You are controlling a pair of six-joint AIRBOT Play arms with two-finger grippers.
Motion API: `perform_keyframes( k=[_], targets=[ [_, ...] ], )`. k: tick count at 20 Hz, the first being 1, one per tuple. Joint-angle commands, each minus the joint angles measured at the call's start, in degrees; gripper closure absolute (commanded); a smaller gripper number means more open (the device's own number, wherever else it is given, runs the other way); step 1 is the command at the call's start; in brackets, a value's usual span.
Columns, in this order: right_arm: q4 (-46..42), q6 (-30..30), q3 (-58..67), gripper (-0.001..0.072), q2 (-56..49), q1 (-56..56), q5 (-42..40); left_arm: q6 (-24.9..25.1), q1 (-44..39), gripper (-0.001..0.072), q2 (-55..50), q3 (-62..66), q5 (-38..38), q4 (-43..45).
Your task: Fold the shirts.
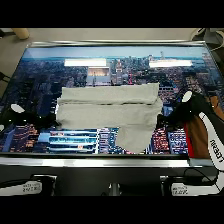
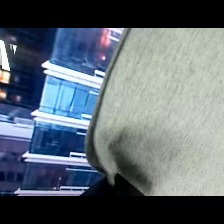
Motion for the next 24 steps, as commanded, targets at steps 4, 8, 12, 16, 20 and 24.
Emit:
perform_keyframes(
  k=[4,8,12,16,20,24],
  targets=[
    [15.8,-4.1,-12.4,0.0247,1.8,0.8,-12.4,0.5,-0.1,0.0686,0.7,-0.2,-0.4,-0.3],
    [16.8,-3.2,-13.2,0.0684,2.5,3.8,-13.6,0.5,-0.1,0.0687,1.0,0.0,-0.5,-0.3],
    [13.1,-4.0,-3.1,0.0688,8.2,3.7,-13.8,3.7,0.0,0.0689,4.6,6.1,-1.0,-0.9],
    [1.9,2.1,15.8,0.0688,4.1,3.7,-24.3,0.3,-0.9,0.0692,4.3,17.2,2.9,-1.6],
    [6.8,2.6,30.7,0.0687,-10.5,3.7,-30.9,-2.8,-3.8,0.069,-7.9,29.2,8.3,-3.4],
    [14.5,4.9,35.7,0.0685,-22.1,3.7,-32.3,-7.8,-5.9,0.068,-23.3,40.9,3.9,-3.5]
  ],
)
